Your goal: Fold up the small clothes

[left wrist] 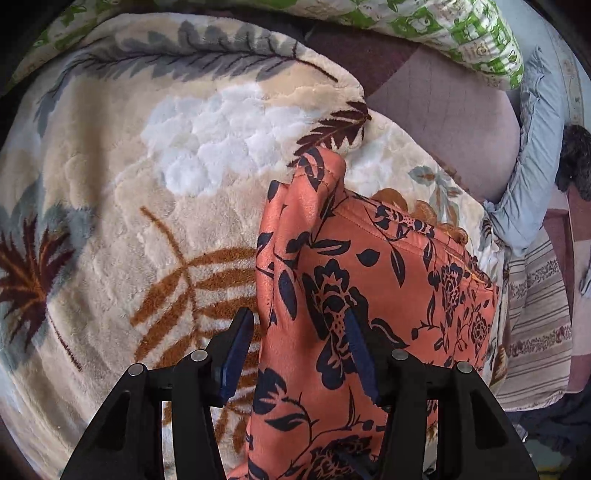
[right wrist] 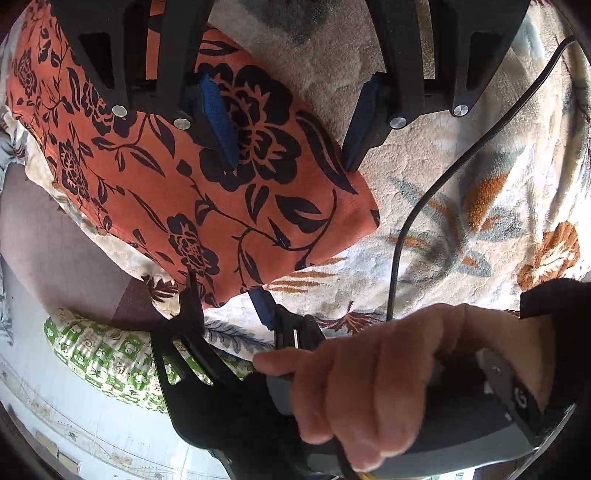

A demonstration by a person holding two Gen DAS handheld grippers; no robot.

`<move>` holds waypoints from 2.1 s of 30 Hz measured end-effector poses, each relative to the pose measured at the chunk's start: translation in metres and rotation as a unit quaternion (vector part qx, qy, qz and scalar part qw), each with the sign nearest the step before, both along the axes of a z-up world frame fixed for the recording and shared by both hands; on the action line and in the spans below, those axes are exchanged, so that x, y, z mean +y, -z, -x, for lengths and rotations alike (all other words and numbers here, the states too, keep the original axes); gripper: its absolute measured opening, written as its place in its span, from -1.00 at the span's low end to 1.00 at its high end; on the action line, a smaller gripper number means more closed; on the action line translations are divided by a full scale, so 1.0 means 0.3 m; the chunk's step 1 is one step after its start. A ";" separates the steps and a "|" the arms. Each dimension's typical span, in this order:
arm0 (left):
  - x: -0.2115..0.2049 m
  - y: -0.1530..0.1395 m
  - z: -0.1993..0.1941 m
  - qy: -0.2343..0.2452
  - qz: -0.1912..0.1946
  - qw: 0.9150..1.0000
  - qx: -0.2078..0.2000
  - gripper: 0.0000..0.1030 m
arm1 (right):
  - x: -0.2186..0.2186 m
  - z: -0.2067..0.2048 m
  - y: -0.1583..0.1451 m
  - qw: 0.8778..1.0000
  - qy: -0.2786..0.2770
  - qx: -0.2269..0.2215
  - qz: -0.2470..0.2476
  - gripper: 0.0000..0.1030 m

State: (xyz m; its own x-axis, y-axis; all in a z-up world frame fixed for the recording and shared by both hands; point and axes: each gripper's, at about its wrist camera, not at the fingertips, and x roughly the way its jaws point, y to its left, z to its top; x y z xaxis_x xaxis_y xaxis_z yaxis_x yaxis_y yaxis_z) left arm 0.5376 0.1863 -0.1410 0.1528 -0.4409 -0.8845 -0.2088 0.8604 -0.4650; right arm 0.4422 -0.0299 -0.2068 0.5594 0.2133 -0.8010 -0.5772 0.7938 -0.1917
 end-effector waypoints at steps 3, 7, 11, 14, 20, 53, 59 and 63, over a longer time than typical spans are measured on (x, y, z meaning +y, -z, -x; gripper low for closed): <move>-0.040 0.056 -0.019 0.018 0.003 1.000 0.011 -0.05 | -0.019 -0.025 0.001 1.000 0.008 0.003 -0.013 -0.10; -0.074 0.052 -0.030 0.028 -0.005 1.000 -0.001 -0.56 | -0.054 -0.051 -0.015 0.999 0.019 0.007 -0.040 -0.58; -0.109 0.003 -0.008 0.026 -0.009 0.999 -0.032 -0.68 | -0.086 -0.052 -0.056 0.997 0.023 -0.004 -0.071 -0.72; -0.139 -0.050 0.011 0.018 0.000 0.999 -0.049 -0.69 | -0.110 -0.023 -0.094 0.996 0.029 -0.005 -0.090 -0.74; -0.251 -0.198 0.071 0.016 0.019 0.996 -0.085 -0.70 | -0.233 0.014 -0.208 0.987 0.061 -0.005 -0.146 -0.76; -1.022 -0.094 0.078 0.077 -0.025 0.996 -0.041 -0.52 | -1.174 0.050 -0.065 0.851 0.338 0.139 -0.377 -0.76; -0.820 -0.238 0.300 0.013 0.063 0.992 -0.112 -0.10 | -1.202 0.062 -0.119 0.853 0.340 0.108 -0.381 -0.42; -0.706 -0.177 0.475 -0.044 0.084 0.989 -0.115 0.05 | -1.210 0.011 -0.161 0.840 0.328 0.114 -0.416 -0.21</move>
